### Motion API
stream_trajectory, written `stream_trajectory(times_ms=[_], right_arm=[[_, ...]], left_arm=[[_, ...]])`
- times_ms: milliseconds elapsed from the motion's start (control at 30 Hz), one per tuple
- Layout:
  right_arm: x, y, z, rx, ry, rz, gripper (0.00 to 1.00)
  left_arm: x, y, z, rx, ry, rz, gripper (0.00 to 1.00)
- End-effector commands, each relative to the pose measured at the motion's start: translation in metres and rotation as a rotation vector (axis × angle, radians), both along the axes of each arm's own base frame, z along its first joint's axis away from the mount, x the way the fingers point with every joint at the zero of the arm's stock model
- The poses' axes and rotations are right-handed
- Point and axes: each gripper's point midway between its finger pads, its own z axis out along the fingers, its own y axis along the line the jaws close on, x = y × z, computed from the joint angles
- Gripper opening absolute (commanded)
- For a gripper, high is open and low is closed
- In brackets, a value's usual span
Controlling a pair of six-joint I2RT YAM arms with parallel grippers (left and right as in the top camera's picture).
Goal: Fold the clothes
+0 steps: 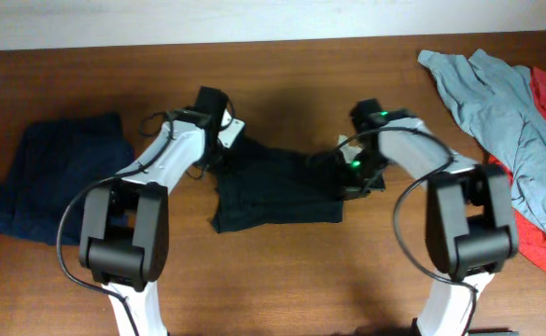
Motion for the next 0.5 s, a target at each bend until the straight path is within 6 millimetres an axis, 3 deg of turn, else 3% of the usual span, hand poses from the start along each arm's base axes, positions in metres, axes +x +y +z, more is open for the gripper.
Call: stream_trajectory(times_ms=[0,33,133,300,467], right_arm=[[0.019,0.016,0.058,0.314,-0.133,0.019,0.11],[0.023,0.008,0.061,0.332,-0.141,-0.013,0.33],[0.026,-0.002,0.058,0.329,-0.136,-0.043,0.43],[0.028,-0.003,0.049,0.315,-0.126,-0.051,0.48],[0.032,-0.010,0.028,0.239,-0.101,-0.090,0.49]], left_arm=[[0.019,0.003,0.016,0.006,-0.029,0.032,0.23],[0.022,0.001,0.028,0.000,-0.032,0.030,0.26],[0.028,-0.004,0.050,-0.025,-0.035,0.031,0.38],[0.038,-0.011,0.100,-0.064,-0.060,0.072,0.43],[0.037,-0.009,0.161,-0.074,-0.098,0.074,0.42]])
